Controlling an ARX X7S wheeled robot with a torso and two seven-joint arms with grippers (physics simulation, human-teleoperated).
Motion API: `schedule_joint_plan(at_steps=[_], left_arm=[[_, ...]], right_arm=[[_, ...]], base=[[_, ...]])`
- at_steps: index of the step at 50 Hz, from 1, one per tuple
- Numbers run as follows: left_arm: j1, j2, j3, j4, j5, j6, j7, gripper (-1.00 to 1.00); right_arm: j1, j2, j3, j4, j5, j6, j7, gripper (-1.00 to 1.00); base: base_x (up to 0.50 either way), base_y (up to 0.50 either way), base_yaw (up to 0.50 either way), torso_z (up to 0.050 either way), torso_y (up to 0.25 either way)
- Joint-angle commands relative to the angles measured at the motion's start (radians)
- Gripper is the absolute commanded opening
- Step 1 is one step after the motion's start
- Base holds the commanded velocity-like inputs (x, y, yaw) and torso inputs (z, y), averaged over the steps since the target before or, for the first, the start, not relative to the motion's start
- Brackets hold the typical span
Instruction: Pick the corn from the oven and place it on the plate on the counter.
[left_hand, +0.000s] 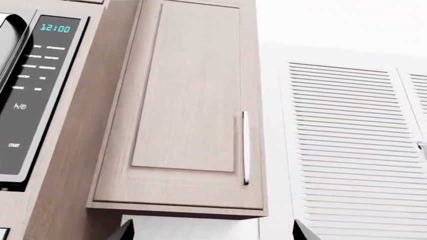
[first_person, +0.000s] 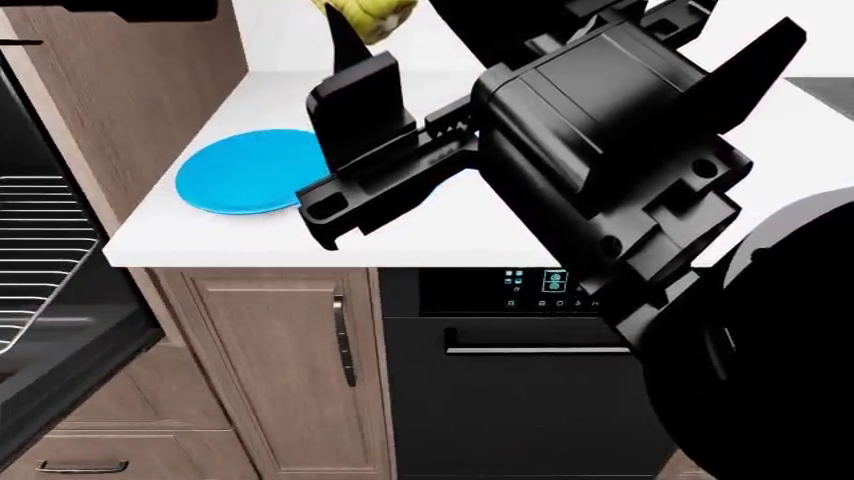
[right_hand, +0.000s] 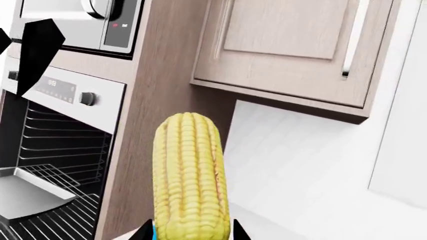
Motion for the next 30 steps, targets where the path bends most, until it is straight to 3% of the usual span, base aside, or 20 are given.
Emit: schedule_joint_plan(at_steps=[1, 11, 30], left_arm=[[-0.003, -0.003, 0.001, -0.004, 0.004, 0.002, 0.000, 1.00], [0.000, -0.006, 0.002, 0.000, 0.000, 0.006, -0.002, 1.00], [0.000, 0.000, 0.013, -0.001, 0.001, 0.012, -0.006, 1.00]], right_arm=[[0.002, -0.002, 0.013, -0.002, -0.017, -0.005, -0.014, -1.00], [0.004, 0.001, 0.004, 0.007, -0.017, -0.006, -0.003, -1.00], [-0.001, 0.002, -0.007, 0.004, -0.016, -0.013, 0.000, -1.00]], base=[[0.00, 0.00, 0.00, 0.000, 0.000], [0.03, -0.04, 0.00, 0.000, 0.000], [0.44, -0.33, 0.00, 0.000, 0.001]])
